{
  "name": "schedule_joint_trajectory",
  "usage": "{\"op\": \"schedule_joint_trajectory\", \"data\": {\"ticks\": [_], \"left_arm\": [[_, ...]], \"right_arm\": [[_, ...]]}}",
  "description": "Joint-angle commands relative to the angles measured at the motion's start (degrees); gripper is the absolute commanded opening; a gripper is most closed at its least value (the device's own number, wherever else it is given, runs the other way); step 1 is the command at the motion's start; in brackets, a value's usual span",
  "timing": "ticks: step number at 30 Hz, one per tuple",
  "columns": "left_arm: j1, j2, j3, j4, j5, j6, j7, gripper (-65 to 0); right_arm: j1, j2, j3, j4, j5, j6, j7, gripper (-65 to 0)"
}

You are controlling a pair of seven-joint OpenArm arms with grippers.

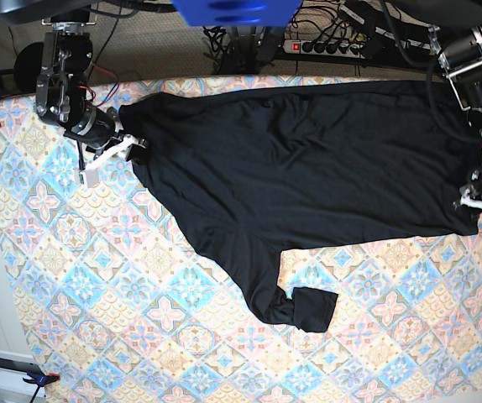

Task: Layout the t-shirt on the table in an organized manner, then fold the t-shirt properly
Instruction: 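Grasp the shirt edge near the left arm base with the left gripper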

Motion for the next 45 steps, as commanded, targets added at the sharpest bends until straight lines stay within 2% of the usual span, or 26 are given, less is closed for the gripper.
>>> {"op": "schedule_joint_trajectory", "data": {"ticks": [1, 4, 8, 16, 21, 25, 29, 34, 40, 45], "left_arm": [[-2.3, -2.0, -0.4, -1.7, 0.4, 0.6, -1.1, -38.1], [-4.8, -2.0, -0.4, -6.4, 1.7, 0.6, -1.3, -38.1], [-4.6, -2.0, -0.4, -7.0, 1.8, 0.7, -4.8, -38.1], [-3.5, 1.7, -0.2, -7.8, 2.1, 0.7, -5.0, -38.1], [-2.8, 1.7, 6.8, -8.1, 1.5, 0.7, -5.0, -38.4], [-1.9, 1.7, 8.0, -7.9, 1.4, 0.7, -5.0, -38.6], [-2.3, 1.7, 7.2, -7.8, 1.2, 0.7, -5.4, -38.5], [-2.3, 1.3, 0.1, -5.4, 1.4, 0.7, -5.0, -38.1], [-2.4, 0.0, -0.2, -5.2, 1.6, 0.8, -5.3, -38.1], [-2.1, -0.5, -0.2, -5.2, 1.7, 4.2, -5.5, -38.1]], "right_arm": [[0.4, 0.6, 0.3, 0.9, 0.9, 0.4, 0.6, -38.8], [0.4, 0.6, 0.4, 0.9, 0.9, 0.4, 0.6, -38.8], [0.4, 0.6, 0.4, 0.9, 0.9, 0.4, 0.6, -38.8], [1.3, 0.6, 0.4, 0.9, 0.9, 0.4, 0.6, -38.8], [2.2, 0.6, 0.4, 0.9, 0.9, 0.4, 0.6, -38.8], [2.2, 0.6, 0.4, 0.8, 0.9, 0.4, 0.7, -38.8], [2.2, 0.6, 0.4, 0.1, 0.9, 0.4, 0.7, -38.8], [2.2, 0.6, 0.4, 0.0, 0.9, 0.4, 0.7, -38.8], [2.2, 0.6, 0.3, 0.1, 0.9, 0.4, 0.7, -38.8], [2.2, 0.6, 0.3, 0.5, 0.9, 0.4, 0.6, -38.8]]}}
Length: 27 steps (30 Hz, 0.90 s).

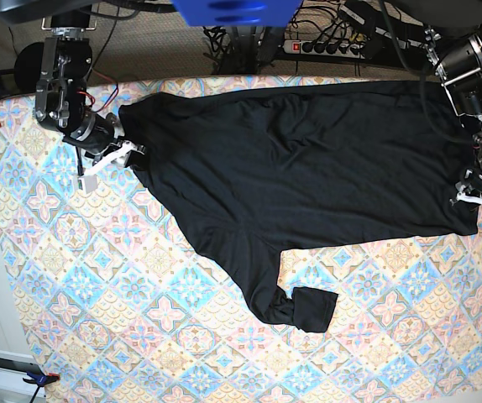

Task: Layout the t-shirt on the table in an organized manner, then fold the t-shirt properly
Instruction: 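Grasp the shirt edge near the left arm base with the left gripper, then grasp the shirt side near the sleeve with the right gripper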

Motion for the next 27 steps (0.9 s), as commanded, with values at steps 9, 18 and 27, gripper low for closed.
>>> {"op": "schedule_joint_trajectory", "data": {"ticks": [9, 18, 27], "left_arm": [[1.1, -1.4, 0.0, 0.7, -0.1, 0.2, -1.2, -38.1], [1.3, 1.9, 0.1, 1.2, -0.4, -0.4, 1.8, -38.5], [2.1, 1.9, -0.1, 3.6, -0.5, -2.1, 1.7, -57.5]], "right_arm": [[0.5, 0.6, 0.3, 1.2, 0.9, 0.4, 0.7, -38.8], [0.5, 0.6, 0.3, 1.2, 0.9, 0.4, 0.7, -38.8], [0.6, 0.6, -0.4, 1.1, 0.9, 0.5, 0.8, -38.8]]}}
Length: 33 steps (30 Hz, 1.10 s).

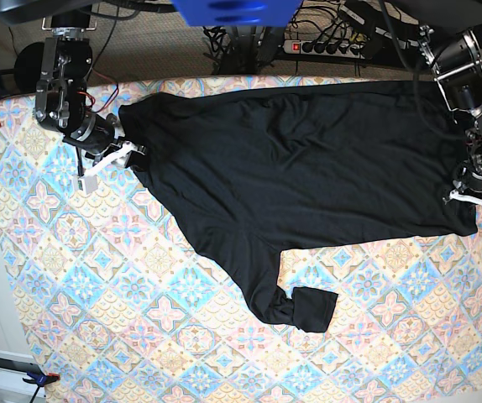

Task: Layout the t-shirt on the table in an organized manner, then fold the t-shirt properly
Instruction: 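Grasp the shirt side near the sleeve with the right gripper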

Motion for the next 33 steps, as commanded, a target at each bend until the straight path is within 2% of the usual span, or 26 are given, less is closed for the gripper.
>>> {"op": "schedule_joint_trajectory", "data": {"ticks": [1, 8, 12, 16, 19, 27, 33], "left_arm": [[-0.3, -0.8, -0.2, 0.2, -0.2, -0.5, 2.2, -59.0], [3.8, -0.6, -0.3, 8.4, -0.2, -0.5, 2.1, -65.0], [6.9, -0.4, -0.3, 14.6, -0.3, -0.5, 2.1, -65.0], [9.4, -0.4, -0.4, 18.1, -4.4, -0.5, 2.1, -65.0], [11.0, -0.8, -0.4, 19.6, -7.7, -0.5, 2.1, -65.0], [16.4, -0.4, -0.4, 27.8, -9.5, -0.5, 2.1, -65.0], [17.8, -0.4, -1.1, 29.2, -9.6, -0.5, 2.2, -65.0]], "right_arm": [[0.5, 0.7, -0.5, 0.9, 1.0, 0.5, 0.8, -38.8], [3.2, 0.7, -2.9, 0.7, 0.6, 0.5, 0.9, -39.0], [6.5, 0.7, -6.8, 0.7, -4.4, 0.6, 0.9, -39.0], [9.9, 0.7, -11.3, 0.5, -10.8, 4.9, 1.7, -39.0], [13.0, 0.7, -14.5, -2.9, -13.5, 5.1, 4.3, -39.0], [23.2, 0.7, -16.4, -15.7, -14.2, 5.2, 6.4, -38.8], [28.4, 0.7, -16.5, -22.7, -14.2, 5.3, 7.8, -38.7]]}}
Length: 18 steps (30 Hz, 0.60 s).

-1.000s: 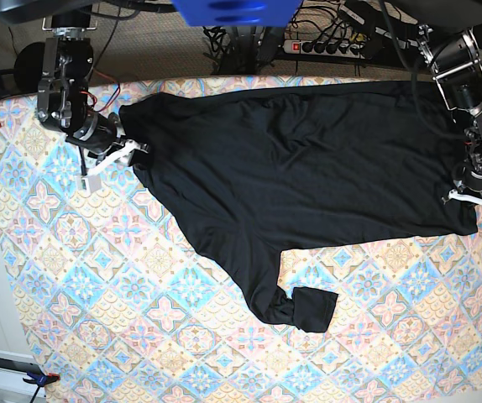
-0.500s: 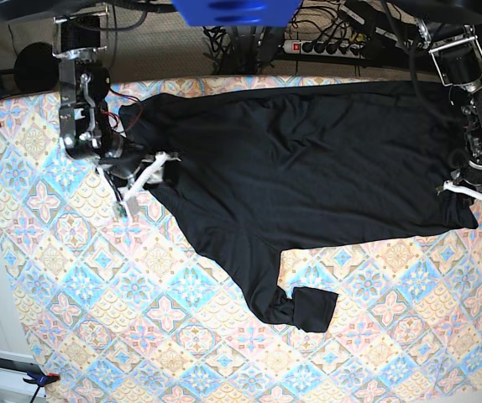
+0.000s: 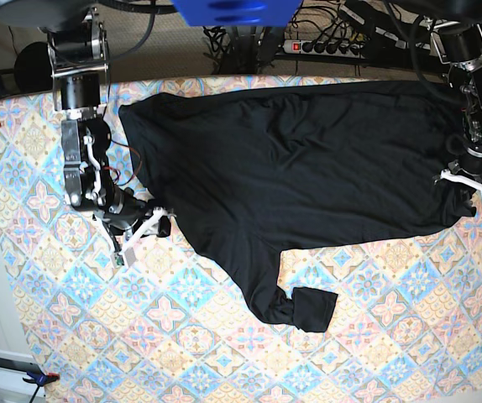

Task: Layout the t-shirt on the table in an organized manner, then fold the t-shirt properly
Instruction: 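Grasp the shirt side near the sleeve with the right gripper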

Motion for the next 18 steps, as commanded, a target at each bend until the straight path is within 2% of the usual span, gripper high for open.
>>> {"op": "schedule_joint_trajectory", "data": {"ticks": [1, 5, 15, 18], "left_arm": [[-0.6, -1.4, -1.8, 1.1, -0.4, 0.0, -1.4, -65.0], [-0.5, -0.4, -4.1, 1.1, -0.4, 0.0, -1.3, -65.0], [-0.5, -0.3, -4.3, 1.1, -0.4, 0.0, -1.3, -65.0], [-0.5, -0.2, -4.3, 1.1, -0.4, 0.0, -1.3, -65.0]], "right_arm": [[2.3, 0.5, 0.0, 0.1, 0.7, 0.6, 0.8, -38.7], [5.0, 0.5, -2.7, -2.3, 0.5, 3.5, 0.9, -38.7], [6.0, 0.5, -8.3, -8.2, 0.5, 3.6, 4.6, -38.4], [6.0, 0.5, -10.0, -8.2, 0.5, 3.6, 4.8, -35.7]]}}
